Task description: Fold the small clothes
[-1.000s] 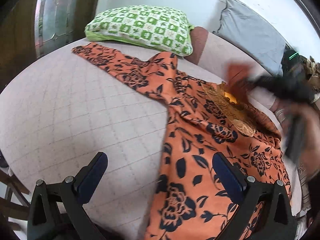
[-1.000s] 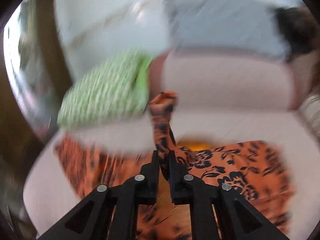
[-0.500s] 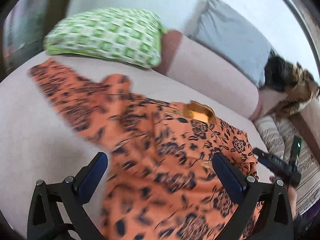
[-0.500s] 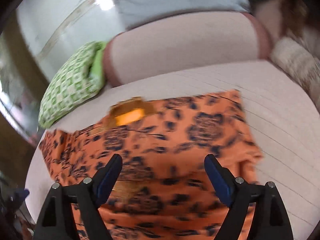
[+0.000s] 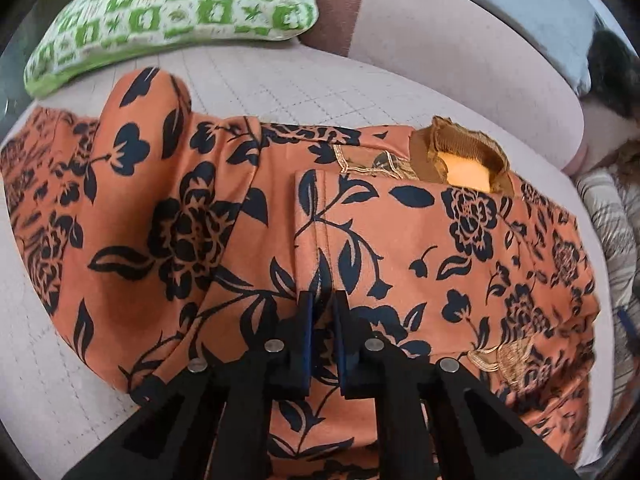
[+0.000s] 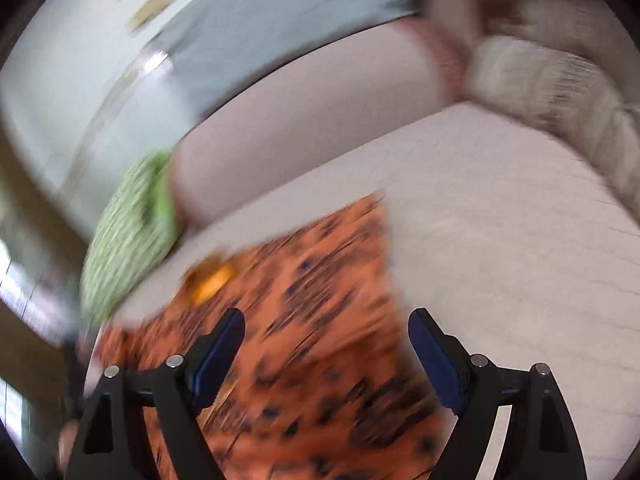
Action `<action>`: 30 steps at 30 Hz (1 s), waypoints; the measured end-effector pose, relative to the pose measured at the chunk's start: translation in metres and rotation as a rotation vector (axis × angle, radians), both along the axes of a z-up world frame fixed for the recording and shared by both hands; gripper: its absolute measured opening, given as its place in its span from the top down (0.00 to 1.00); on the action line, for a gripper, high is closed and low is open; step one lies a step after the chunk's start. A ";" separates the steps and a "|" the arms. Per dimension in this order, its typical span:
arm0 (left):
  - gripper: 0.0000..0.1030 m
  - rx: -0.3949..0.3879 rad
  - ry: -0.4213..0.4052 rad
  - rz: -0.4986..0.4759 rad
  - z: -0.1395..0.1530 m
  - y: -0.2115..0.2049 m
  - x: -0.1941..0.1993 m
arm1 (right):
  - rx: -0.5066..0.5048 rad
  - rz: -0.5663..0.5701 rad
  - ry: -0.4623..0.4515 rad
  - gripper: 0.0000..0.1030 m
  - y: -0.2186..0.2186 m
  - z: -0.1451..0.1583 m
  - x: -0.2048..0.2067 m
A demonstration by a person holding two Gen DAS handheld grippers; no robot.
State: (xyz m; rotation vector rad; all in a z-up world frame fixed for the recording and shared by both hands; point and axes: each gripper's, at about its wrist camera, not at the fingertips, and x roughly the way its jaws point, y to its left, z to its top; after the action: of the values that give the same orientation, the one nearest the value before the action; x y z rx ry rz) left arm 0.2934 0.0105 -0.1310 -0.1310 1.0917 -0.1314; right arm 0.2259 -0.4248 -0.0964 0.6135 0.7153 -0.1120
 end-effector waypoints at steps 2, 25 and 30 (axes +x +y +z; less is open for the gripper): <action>0.91 0.012 -0.014 -0.007 0.000 -0.001 -0.001 | 0.067 0.030 0.048 0.16 -0.018 -0.013 0.025; 0.83 -0.041 -0.057 -0.060 -0.002 0.016 -0.004 | 0.036 0.286 0.032 0.29 0.047 0.008 0.056; 0.78 -0.135 -0.068 -0.074 0.022 0.040 -0.024 | 0.067 0.254 0.191 0.32 0.049 -0.052 0.063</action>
State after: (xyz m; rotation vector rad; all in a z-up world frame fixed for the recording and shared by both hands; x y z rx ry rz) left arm 0.2695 0.0504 -0.1086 -0.2062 1.0198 -0.2746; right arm 0.2891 -0.3761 -0.1479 0.5758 0.9797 0.0905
